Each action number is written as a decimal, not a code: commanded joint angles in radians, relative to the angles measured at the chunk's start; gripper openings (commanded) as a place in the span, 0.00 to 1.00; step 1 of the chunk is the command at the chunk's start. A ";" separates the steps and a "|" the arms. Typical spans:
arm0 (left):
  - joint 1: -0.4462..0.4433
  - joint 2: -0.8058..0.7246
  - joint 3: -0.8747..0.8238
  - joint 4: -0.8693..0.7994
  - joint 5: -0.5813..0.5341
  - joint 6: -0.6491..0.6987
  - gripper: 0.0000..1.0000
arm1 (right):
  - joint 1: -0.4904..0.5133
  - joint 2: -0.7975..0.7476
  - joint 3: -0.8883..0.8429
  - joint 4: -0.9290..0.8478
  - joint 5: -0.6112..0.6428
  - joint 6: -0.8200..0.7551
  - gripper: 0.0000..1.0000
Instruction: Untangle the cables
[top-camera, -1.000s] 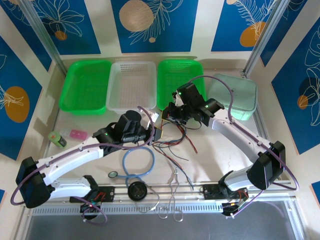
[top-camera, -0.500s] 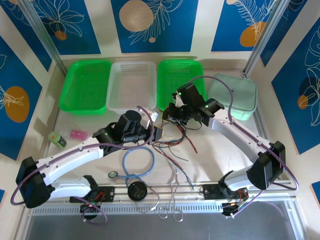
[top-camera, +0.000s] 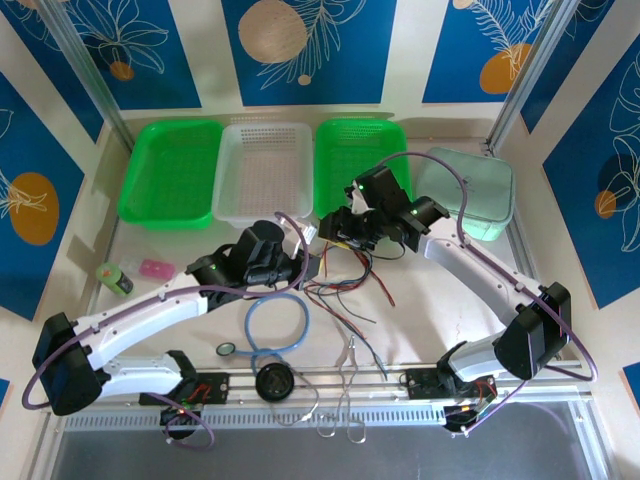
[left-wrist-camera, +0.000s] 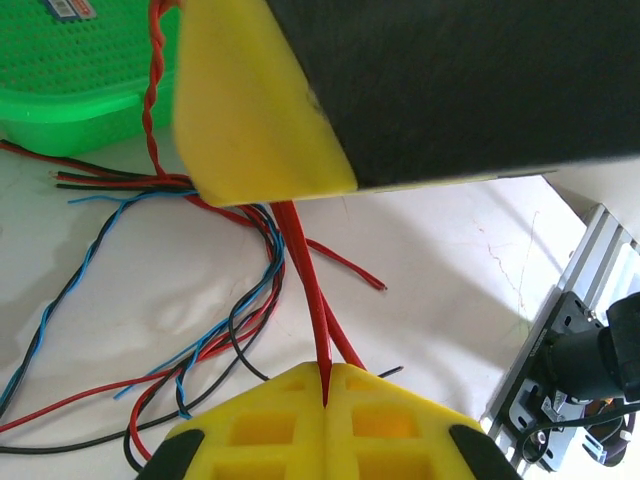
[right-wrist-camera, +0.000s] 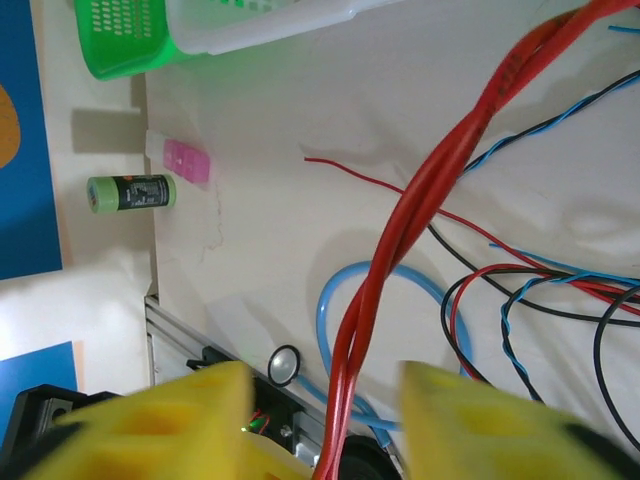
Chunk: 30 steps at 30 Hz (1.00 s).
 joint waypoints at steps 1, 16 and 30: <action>0.001 0.014 0.077 -0.086 -0.045 -0.035 0.00 | -0.042 -0.059 -0.027 0.026 -0.087 -0.005 0.66; 0.063 0.123 0.225 -0.172 0.073 -0.128 0.00 | -0.105 -0.230 -0.258 0.236 -0.304 0.078 0.51; 0.116 0.090 0.134 0.019 0.203 -0.291 0.00 | -0.156 -0.282 -0.381 0.396 -0.417 0.173 0.37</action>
